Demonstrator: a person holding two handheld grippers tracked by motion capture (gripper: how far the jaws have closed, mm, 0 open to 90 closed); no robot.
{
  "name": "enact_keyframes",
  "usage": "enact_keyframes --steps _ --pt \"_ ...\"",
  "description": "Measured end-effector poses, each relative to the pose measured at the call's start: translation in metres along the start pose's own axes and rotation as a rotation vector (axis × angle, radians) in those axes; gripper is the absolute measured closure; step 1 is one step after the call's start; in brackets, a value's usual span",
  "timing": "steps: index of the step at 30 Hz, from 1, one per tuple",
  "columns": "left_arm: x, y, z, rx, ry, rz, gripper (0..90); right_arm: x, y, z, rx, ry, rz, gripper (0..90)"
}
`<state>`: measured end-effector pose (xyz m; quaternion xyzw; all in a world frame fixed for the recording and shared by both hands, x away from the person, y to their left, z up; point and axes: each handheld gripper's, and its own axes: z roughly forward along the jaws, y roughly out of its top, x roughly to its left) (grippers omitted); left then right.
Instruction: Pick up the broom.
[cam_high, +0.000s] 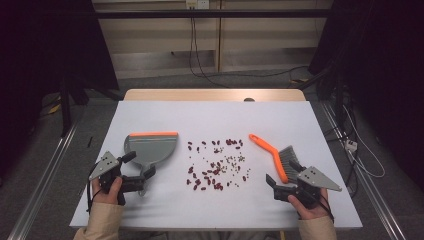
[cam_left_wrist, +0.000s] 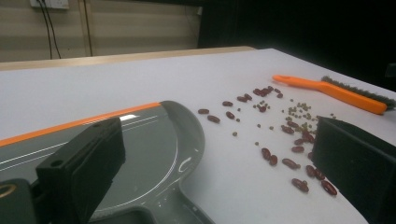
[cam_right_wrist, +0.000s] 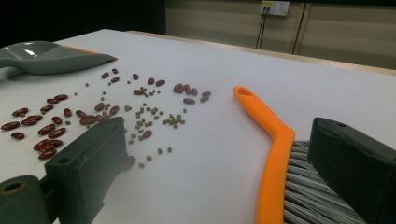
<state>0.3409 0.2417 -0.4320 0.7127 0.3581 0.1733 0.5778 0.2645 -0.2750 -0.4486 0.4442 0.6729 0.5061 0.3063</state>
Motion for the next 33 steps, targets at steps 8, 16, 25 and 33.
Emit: enact_keyframes --steps 8,16,25,33 --pt "0.0 0.0 0.001 -0.001 -0.001 0.002 2.7 -0.003 0.0 -0.001 0.0 -0.005 0.001 4.4" --pt "-0.001 0.001 0.002 -0.001 0.002 0.006 2.7 -0.011 0.009 0.004 0.019 -0.008 -0.004 3.8" --pt "-0.001 0.002 0.001 -0.005 -0.001 0.006 2.7 -0.017 0.028 0.02 0.077 -0.02 0.014 5.0" --pt "-0.002 0.001 0.001 -0.002 -0.003 0.009 2.7 -0.034 0.034 0.04 0.155 -0.045 0.044 14.0"
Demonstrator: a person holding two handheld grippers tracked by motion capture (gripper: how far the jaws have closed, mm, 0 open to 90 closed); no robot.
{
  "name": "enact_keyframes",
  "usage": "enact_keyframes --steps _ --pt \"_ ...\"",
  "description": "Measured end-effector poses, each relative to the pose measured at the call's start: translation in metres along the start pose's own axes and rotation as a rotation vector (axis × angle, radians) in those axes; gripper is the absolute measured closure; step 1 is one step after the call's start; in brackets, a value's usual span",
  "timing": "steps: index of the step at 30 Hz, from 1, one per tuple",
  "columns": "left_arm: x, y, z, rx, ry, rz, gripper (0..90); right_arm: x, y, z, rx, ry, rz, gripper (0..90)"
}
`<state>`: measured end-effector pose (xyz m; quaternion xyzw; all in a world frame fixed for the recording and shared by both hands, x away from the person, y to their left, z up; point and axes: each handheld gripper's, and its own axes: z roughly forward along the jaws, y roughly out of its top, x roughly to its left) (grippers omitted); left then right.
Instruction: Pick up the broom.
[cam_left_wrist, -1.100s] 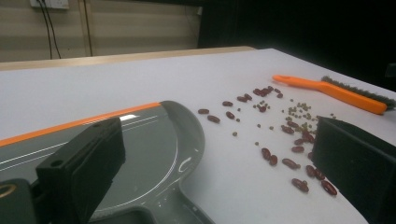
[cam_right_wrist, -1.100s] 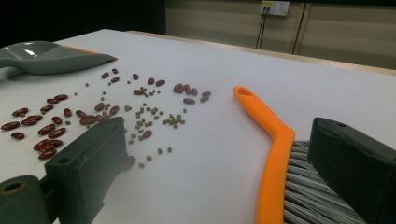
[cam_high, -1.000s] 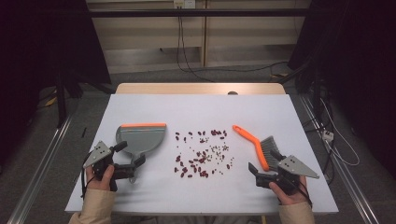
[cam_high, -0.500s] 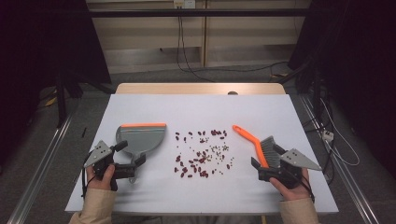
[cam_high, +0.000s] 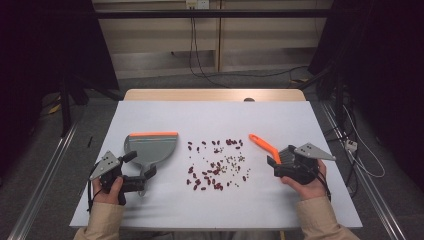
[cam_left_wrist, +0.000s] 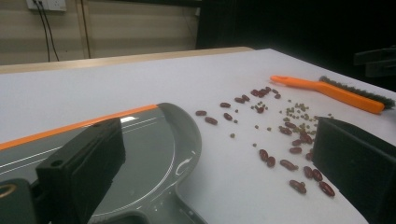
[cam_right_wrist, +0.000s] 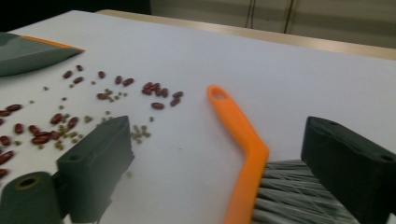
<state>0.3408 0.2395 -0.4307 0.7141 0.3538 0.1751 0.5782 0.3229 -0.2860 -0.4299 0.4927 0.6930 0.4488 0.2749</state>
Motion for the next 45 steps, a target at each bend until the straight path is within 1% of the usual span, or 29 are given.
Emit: enact_keyframes --steps 1,2,3,4,5,6,8,10,12,15,16,18,19,21,22,23,27,28,29,30,31,33,35,38,39,40,42,43,45 --pt "0.0 0.0 0.0 -0.003 -0.002 -0.003 2.7 -0.003 0.002 0.003 0.01 -0.005 -0.004 18.0" --pt "0.0 0.0 0.0 -0.003 0.0 -0.005 2.7 -0.007 0.004 0.006 0.021 -0.006 0.009 22.2" --pt "0.001 0.0 0.0 -0.004 0.001 -0.003 2.7 -0.01 0.006 0.009 0.038 0.004 0.031 27.0" --pt "0.001 0.0 0.0 -0.004 0.0 -0.002 2.7 -0.013 0.008 0.013 0.063 0.026 0.04 32.0" --pt "0.001 0.0 0.0 -0.004 0.0 -0.002 2.7 -0.015 0.011 0.017 0.099 0.039 0.035 32.2" --pt "0.001 0.0 0.0 -0.003 0.0 -0.001 2.6 -0.017 0.013 0.02 0.129 0.032 0.023 33.5" --pt "0.001 0.0 -0.001 -0.003 0.002 0.0 2.7 -0.019 0.017 0.025 0.126 0.036 0.021 37.5" --pt "0.001 0.0 -0.001 -0.007 0.002 -0.003 2.7 -0.021 0.021 0.03 0.155 0.033 0.01 40.8" --pt "0.001 0.0 -0.001 -0.007 0.003 -0.005 2.7 -0.023 0.025 0.034 0.176 0.035 0.01 42.8" --pt "0.001 0.0 -0.001 -0.004 0.001 0.001 2.7 -0.025 0.027 0.037 0.194 0.016 0.009 45.1" --pt "0.001 0.0 -0.001 -0.005 0.0 0.002 2.6 -0.027 0.029 0.041 0.221 0.004 0.004 46.3" --pt "0.001 0.0 -0.001 -0.003 0.0 0.004 2.6 -0.028 0.029 0.042 0.233 -0.006 0.01 47.3" --pt "0.001 0.0 -0.001 -0.002 0.0 0.003 2.6 -0.03 0.028 0.045 0.252 -0.006 0.031 50.5" --pt "0.001 0.0 -0.001 -0.002 0.0 0.004 2.7 -0.032 0.027 0.048 0.294 -0.016 0.04 52.1" --pt "0.001 0.0 -0.001 -0.003 0.001 0.002 2.7 -0.032 0.027 0.048 0.294 -0.016 0.04 52.1" --pt "0.001 0.0 -0.001 -0.004 0.0 -0.001 2.6 -0.033 0.026 0.051 0.333 0.007 0.064 53.5" --pt "0.002 0.0 -0.001 -0.004 0.0 0.002 2.7 -0.032 0.024 0.058 0.399 0.0 0.053 55.2" --pt "0.001 0.0 -0.002 -0.002 0.0 0.006 2.7 -0.032 0.024 0.058 0.399 0.0 0.053 55.2" --pt "0.0 0.0 -0.002 0.003 0.002 0.005 2.6 -0.032 0.024 0.062 0.426 -0.005 0.057 56.9" --pt "0.0 0.0 -0.002 0.003 0.002 0.005 2.6 -0.032 0.024 0.062 0.426 -0.005 0.057 56.9" --pt "0.001 0.0 -0.003 0.002 -0.002 0.008 2.6 -0.032 0.024 0.065 0.438 0.002 0.068 59.7" --pt "0.001 0.0 -0.003 0.001 -0.001 0.004 2.6 -0.03 0.024 0.068 0.46 -0.009 0.06 61.0" --pt "0.002 -0.001 -0.004 0.0 0.001 0.004 2.6 -0.028 0.024 0.072 0.476 -0.007 0.053 61.7" --pt "0.002 0.0 -0.004 -0.001 0.0 0.004 2.7 -0.028 0.024 0.075 0.492 -0.016 0.046 65.2" --pt "0.002 -0.001 -0.004 -0.001 -0.001 0.004 2.7 -0.028 0.024 0.075 0.492 -0.016 0.046 65.2" --pt "0.002 -0.001 -0.003 0.0 -0.003 0.005 2.7 -0.028 0.022 0.077 0.51 -0.017 0.059 64.4" --pt "0.002 -0.001 -0.004 0.001 -0.003 0.007 2.7 -0.028 0.022 0.078 0.51 -0.018 0.057 64.7" --pt "0.002 -0.001 -0.004 0.001 -0.003 0.007 2.7 -0.026 0.024 0.079 0.53 -0.024 0.029 64.4" --pt "0.001 -0.001 -0.004 0.003 -0.005 0.01 2.6 -0.025 0.024 0.08 0.537 -0.028 0.026 64.0"
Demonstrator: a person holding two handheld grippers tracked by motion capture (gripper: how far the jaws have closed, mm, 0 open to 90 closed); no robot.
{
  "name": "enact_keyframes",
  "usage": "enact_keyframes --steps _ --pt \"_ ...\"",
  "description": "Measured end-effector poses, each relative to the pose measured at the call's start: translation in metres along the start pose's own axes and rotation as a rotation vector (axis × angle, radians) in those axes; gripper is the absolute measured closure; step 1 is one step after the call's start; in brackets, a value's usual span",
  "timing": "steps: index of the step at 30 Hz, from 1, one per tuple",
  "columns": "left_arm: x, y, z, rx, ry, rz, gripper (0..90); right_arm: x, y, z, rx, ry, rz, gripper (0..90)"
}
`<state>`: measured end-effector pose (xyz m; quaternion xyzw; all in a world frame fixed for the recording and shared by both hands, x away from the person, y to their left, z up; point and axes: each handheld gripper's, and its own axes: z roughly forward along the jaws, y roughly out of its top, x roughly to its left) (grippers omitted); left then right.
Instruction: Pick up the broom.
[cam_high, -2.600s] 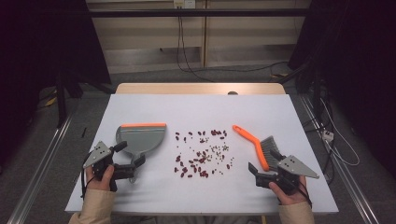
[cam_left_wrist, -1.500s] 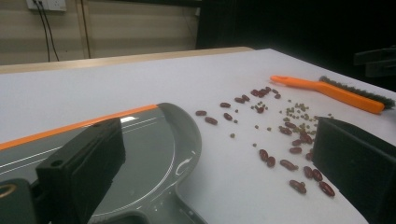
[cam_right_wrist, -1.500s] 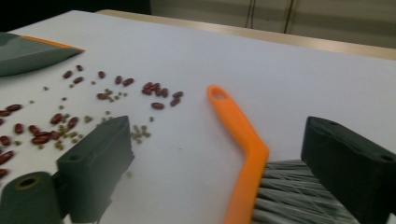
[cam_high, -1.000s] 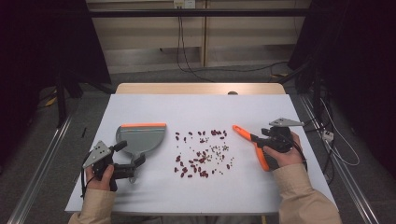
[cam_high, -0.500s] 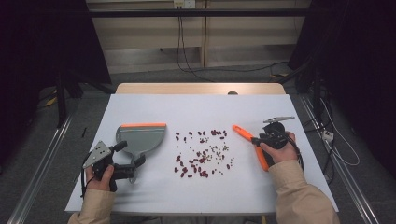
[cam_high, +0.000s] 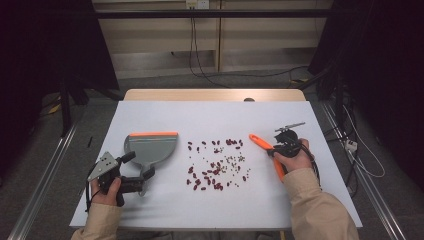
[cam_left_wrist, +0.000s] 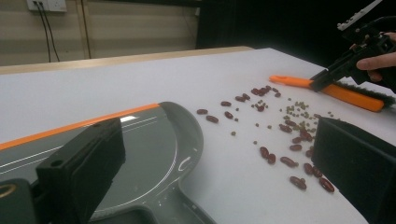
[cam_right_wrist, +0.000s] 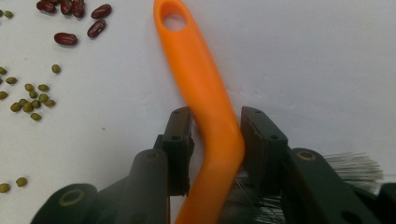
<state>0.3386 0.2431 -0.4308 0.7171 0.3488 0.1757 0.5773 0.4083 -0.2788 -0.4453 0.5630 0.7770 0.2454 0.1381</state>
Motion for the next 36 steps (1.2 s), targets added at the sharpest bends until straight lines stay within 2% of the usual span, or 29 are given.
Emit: enact_keyframes --steps 3,4,5,7,8,12,14,17,20,26,27,34,35,36 --pt "-0.001 0.0 0.0 0.001 -0.002 0.003 2.7 -0.001 0.007 0.002 0.055 0.008 -0.001 64.3" --pt "-0.001 0.0 0.0 0.001 -0.003 0.006 2.7 -0.001 0.007 0.002 0.055 0.008 -0.001 64.3" --pt "-0.002 0.0 0.0 0.001 -0.003 0.008 2.7 0.002 0.012 0.003 0.086 -0.012 -0.012 65.0" --pt "-0.003 0.0 0.001 0.002 -0.008 0.009 2.7 0.004 0.013 0.003 0.098 -0.024 -0.012 65.7" --pt "-0.003 0.0 0.001 0.004 -0.008 0.01 2.7 0.003 0.014 0.004 0.105 -0.017 0.007 66.7" --pt "-0.003 0.0 0.0 0.005 -0.006 0.014 2.7 -0.001 0.013 0.004 0.092 0.001 0.028 69.0" --pt "-0.003 0.0 -0.001 0.003 -0.001 0.017 2.7 0.0 0.012 0.003 0.086 -0.002 0.011 69.3" --pt "-0.003 0.001 -0.001 -0.005 0.007 0.012 2.6 -0.003 0.01 0.003 0.068 0.015 0.018 69.6" --pt "-0.002 0.001 0.0 -0.007 0.011 0.013 2.7 -0.001 0.012 0.003 0.077 0.011 0.002 69.9" --pt "-0.002 0.002 0.0 -0.012 0.022 0.011 2.7 -0.003 0.012 0.0 0.035 0.016 -0.021 69.9" --pt "-0.001 0.002 -0.001 -0.012 0.023 0.013 2.6 -0.005 0.012 -0.005 -0.006 0.032 -0.015 70.0" --pt "-0.001 0.003 -0.003 -0.018 0.031 0.017 2.6 -0.009 0.011 -0.02 -0.115 0.05 0.006 70.3" --pt "-0.001 0.003 -0.003 -0.019 0.033 0.014 2.6 -0.009 0.01 -0.024 -0.157 0.067 0.024 70.4" --pt "-0.001 0.003 -0.003 -0.019 0.036 0.015 2.6 -0.01 0.01 -0.026 -0.174 0.075 0.026 70.5"
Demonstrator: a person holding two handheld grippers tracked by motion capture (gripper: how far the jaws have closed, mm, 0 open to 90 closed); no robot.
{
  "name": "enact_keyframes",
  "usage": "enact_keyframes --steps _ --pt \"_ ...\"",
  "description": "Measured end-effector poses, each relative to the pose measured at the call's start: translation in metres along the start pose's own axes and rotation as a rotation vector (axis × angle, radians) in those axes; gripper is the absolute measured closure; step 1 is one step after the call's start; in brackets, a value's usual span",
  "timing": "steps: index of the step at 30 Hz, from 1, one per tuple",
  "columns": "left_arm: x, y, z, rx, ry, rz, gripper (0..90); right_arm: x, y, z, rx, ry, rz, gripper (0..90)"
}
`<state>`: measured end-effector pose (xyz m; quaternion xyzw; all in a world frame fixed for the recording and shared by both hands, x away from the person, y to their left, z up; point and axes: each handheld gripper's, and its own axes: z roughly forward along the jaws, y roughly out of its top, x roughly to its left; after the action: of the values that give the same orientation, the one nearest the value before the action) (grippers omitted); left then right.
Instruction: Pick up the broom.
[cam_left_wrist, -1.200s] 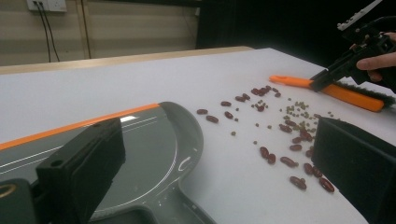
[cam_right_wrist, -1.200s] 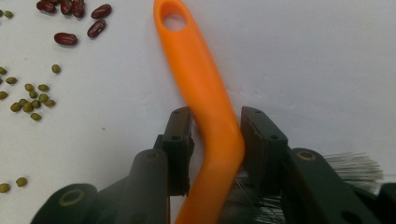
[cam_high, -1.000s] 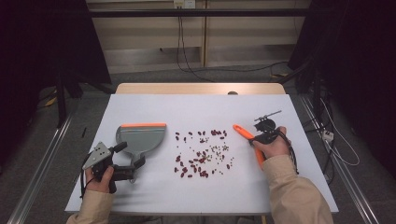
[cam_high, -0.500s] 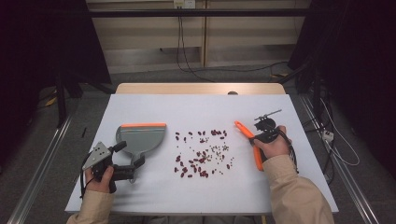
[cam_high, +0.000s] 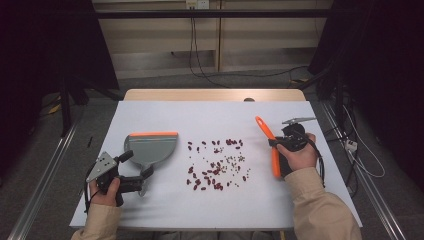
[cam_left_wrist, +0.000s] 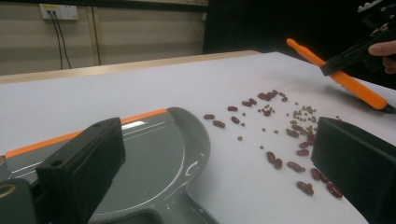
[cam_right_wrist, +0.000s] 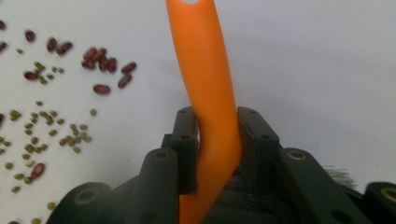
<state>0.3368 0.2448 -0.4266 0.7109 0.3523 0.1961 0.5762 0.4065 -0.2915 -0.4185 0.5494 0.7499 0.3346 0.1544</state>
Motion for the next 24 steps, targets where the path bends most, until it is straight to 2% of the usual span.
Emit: enact_keyframes --steps 1,2,5,7,8,9,10,11,13,14,16,17,18,19,24 --pt "0.0 0.0 0.0 0.0 0.0 0.001 2.6 0.0 0.0 0.0 0.0 0.0 0.0 70.5" --pt "-0.001 0.0 0.0 0.001 -0.001 0.001 2.6 0.001 0.0 -0.006 -0.045 0.018 0.014 70.6" --pt "-0.002 0.0 0.001 0.0 -0.002 0.0 2.6 0.001 -0.001 -0.01 -0.077 0.016 0.004 70.7" --pt "-0.002 0.001 0.0 -0.002 0.001 0.0 2.6 0.0 -0.003 -0.016 -0.139 0.032 0.015 70.7" --pt "-0.001 0.001 0.0 -0.002 0.002 -0.002 2.6 0.0 -0.003 -0.016 -0.139 0.032 0.015 70.7" --pt "-0.001 0.001 0.0 -0.002 0.003 -0.002 2.6 -0.001 -0.004 -0.02 -0.18 0.047 0.025 70.8" --pt "-0.001 0.001 0.0 -0.002 0.006 -0.002 2.6 -0.001 -0.004 -0.02 -0.18 0.047 0.025 70.8" --pt "-0.001 0.002 0.0 0.001 0.006 0.003 2.6 -0.001 -0.005 -0.025 -0.222 0.06 0.025 70.9" --pt "-0.001 0.003 0.001 0.0 0.005 0.0 2.6 0.0 -0.005 -0.027 -0.239 0.064 0.03 70.9" --pt "-0.002 0.003 0.002 -0.003 0.004 -0.005 2.6 0.001 -0.005 -0.032 -0.274 0.071 0.027 71.1" --pt "-0.003 0.005 0.003 -0.004 0.001 -0.008 2.6 0.001 -0.005 -0.034 -0.291 0.078 0.032 71.1" --pt "-0.003 0.006 0.005 0.001 -0.007 -0.01 2.6 0.001 -0.004 -0.038 -0.327 0.099 0.031 71.2" --pt "-0.004 0.006 0.006 0.001 -0.012 -0.01 2.6 0.001 -0.004 -0.038 -0.327 0.099 0.031 71.2" --pt "-0.005 0.007 0.007 0.006 -0.015 -0.007 2.6 0.001 -0.005 -0.041 -0.355 0.111 0.036 71.3" --pt "-0.007 0.014 0.013 -0.001 -0.022 -0.002 2.6 0.0 -0.006 -0.043 -0.384 0.13 0.055 71.4"
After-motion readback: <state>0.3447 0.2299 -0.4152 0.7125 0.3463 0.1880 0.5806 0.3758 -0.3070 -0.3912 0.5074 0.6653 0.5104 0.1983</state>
